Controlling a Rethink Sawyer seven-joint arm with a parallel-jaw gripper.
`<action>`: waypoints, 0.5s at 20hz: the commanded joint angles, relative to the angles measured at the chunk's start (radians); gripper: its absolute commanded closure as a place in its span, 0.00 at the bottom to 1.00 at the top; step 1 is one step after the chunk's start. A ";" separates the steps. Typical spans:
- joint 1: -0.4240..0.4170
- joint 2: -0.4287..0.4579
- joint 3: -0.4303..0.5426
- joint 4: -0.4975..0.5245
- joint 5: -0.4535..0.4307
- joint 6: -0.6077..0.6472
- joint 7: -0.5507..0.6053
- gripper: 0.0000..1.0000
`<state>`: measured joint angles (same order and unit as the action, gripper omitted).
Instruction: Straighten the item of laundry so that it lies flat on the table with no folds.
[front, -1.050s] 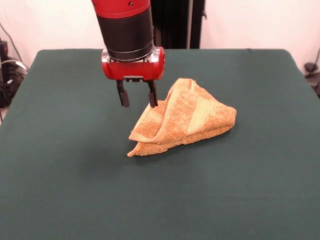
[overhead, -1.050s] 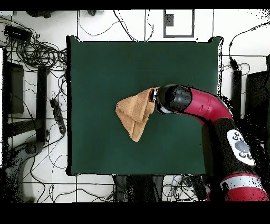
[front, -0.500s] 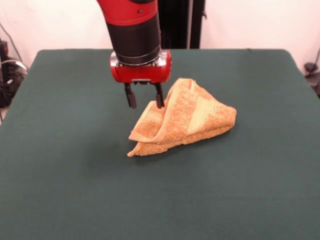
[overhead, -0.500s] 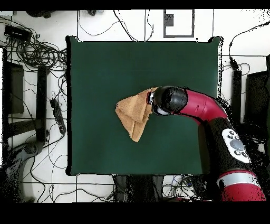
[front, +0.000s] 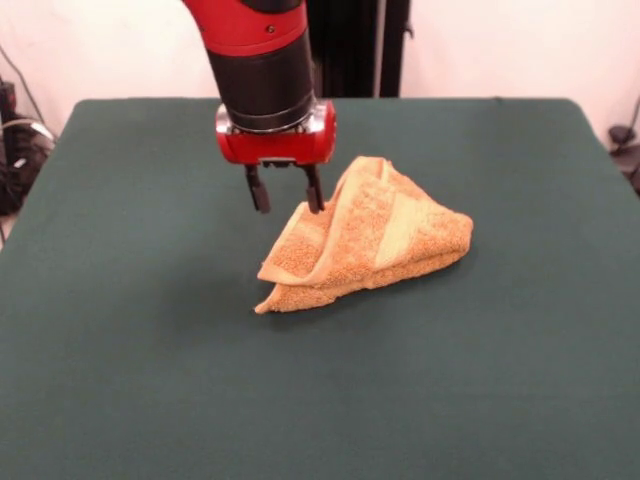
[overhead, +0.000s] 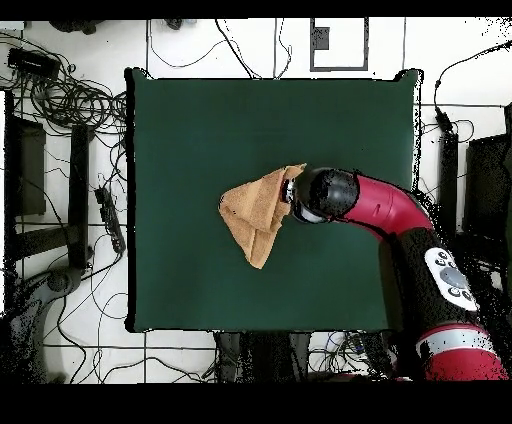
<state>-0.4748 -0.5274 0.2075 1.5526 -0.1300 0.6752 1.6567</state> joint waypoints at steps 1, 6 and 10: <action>-0.028 0.070 0.134 0.178 -0.002 -0.025 -0.024 0.00; -0.046 0.048 0.146 0.214 -0.034 -0.114 -0.014 0.00; -0.035 0.029 0.111 0.194 -0.065 -0.096 -0.019 0.00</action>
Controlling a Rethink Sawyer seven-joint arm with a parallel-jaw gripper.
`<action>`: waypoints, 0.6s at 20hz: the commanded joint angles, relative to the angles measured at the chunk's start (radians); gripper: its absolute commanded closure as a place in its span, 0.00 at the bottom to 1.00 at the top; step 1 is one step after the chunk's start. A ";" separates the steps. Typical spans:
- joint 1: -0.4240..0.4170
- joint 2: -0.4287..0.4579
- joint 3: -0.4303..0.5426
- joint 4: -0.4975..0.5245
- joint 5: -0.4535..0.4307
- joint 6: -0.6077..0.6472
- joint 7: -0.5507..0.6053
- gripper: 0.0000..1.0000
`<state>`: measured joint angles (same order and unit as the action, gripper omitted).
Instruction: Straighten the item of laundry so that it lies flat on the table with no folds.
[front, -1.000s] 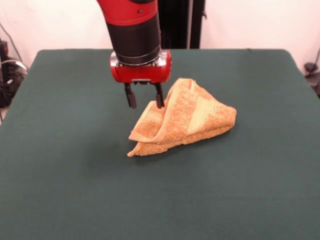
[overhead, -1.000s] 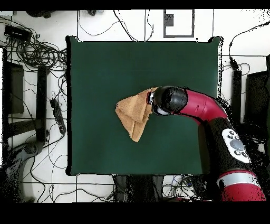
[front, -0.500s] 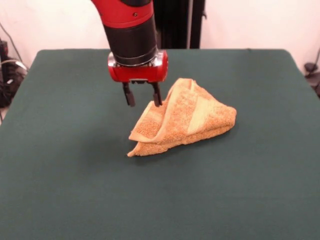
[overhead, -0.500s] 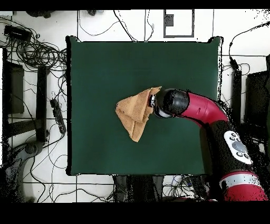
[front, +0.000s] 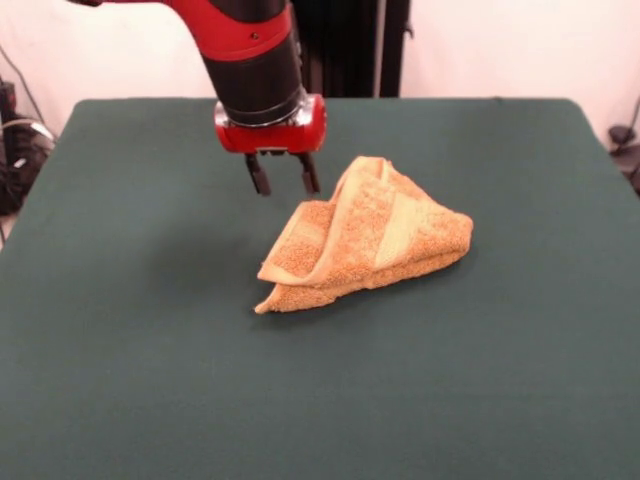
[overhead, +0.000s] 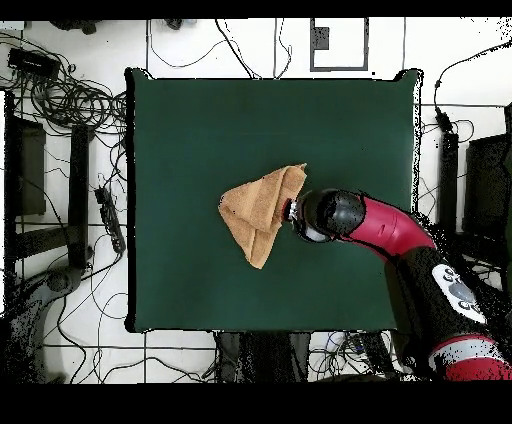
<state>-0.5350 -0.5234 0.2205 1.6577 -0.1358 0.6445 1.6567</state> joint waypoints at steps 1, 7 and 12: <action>0.023 0.033 0.102 0.083 -0.057 -0.060 -0.020 0.00; 0.061 -0.052 0.080 0.154 -0.020 0.004 0.064 0.00; 0.125 -0.155 0.059 0.318 0.040 -0.041 0.206 0.00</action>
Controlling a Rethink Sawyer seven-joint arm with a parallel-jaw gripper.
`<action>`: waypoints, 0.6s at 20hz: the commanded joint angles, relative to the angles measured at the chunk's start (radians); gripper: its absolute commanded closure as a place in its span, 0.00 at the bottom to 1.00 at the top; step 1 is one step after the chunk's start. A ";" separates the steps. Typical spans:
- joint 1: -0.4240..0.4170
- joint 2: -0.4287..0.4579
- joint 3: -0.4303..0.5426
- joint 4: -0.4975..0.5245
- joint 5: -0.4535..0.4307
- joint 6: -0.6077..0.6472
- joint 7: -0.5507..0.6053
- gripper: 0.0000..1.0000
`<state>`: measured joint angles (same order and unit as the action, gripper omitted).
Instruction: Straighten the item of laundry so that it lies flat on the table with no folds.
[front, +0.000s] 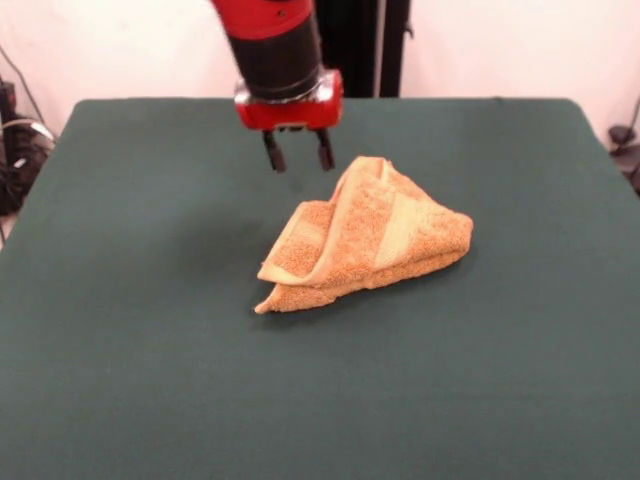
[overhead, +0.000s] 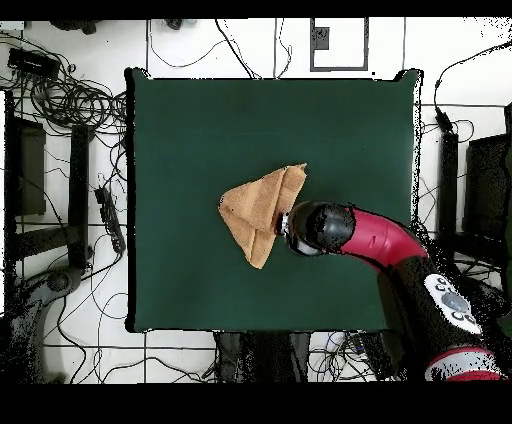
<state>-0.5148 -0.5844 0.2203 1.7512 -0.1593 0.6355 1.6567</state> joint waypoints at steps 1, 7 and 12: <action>0.115 -0.095 0.063 0.247 0.079 -0.067 0.233 0.00; 0.163 -0.121 0.052 0.295 0.148 -0.128 0.278 0.00; 0.194 -0.094 0.042 0.314 0.192 -0.181 0.276 0.00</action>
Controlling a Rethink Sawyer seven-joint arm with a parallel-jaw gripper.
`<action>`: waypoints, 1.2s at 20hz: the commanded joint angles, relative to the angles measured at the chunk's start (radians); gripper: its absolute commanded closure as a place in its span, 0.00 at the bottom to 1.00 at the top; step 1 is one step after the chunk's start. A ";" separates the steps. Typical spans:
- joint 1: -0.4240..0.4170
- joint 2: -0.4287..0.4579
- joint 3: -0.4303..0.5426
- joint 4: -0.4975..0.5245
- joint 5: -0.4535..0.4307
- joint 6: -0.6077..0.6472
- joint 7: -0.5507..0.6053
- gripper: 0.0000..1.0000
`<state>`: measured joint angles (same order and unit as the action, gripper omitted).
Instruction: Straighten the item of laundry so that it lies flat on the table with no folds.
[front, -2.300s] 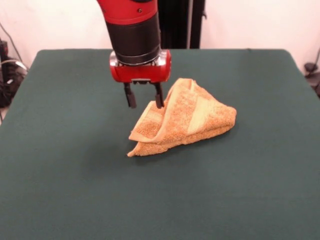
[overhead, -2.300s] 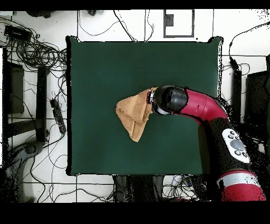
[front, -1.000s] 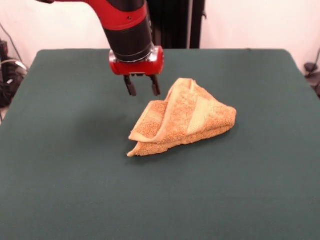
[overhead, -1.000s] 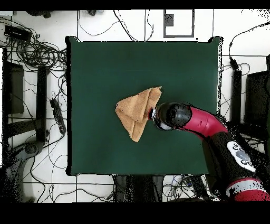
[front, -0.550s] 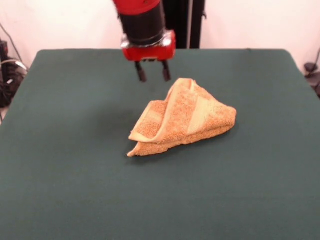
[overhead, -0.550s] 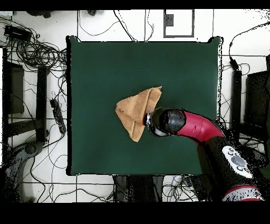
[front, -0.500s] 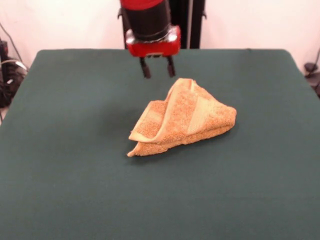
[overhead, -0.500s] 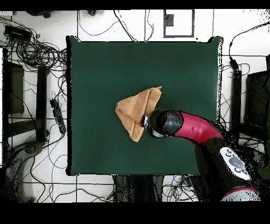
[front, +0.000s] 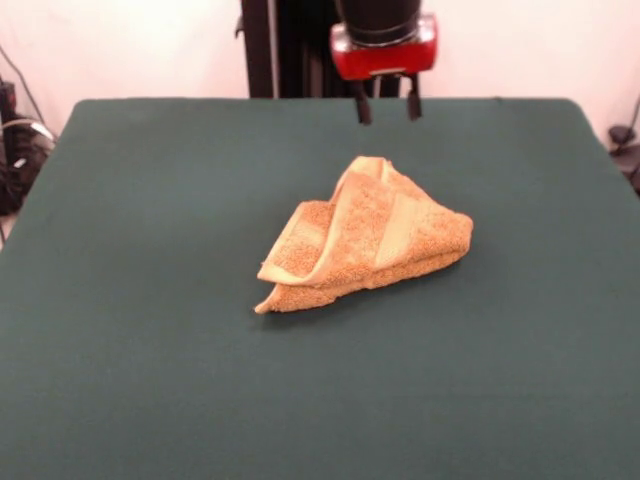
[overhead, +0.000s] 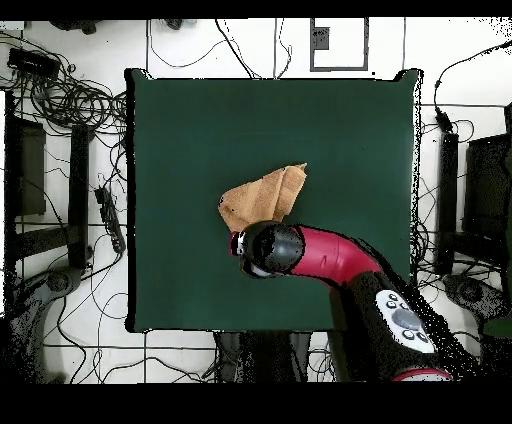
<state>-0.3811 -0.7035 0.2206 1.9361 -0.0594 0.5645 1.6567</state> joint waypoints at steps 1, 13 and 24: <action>0.068 0.026 0.039 0.132 0.100 -0.112 0.274 0.00; 0.099 0.169 0.028 0.114 0.101 -0.294 0.232 0.00; 0.210 0.120 -0.132 0.068 0.104 -0.396 0.257 0.00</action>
<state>-0.2048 -0.6096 0.1277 2.0001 -0.0010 0.2414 1.6567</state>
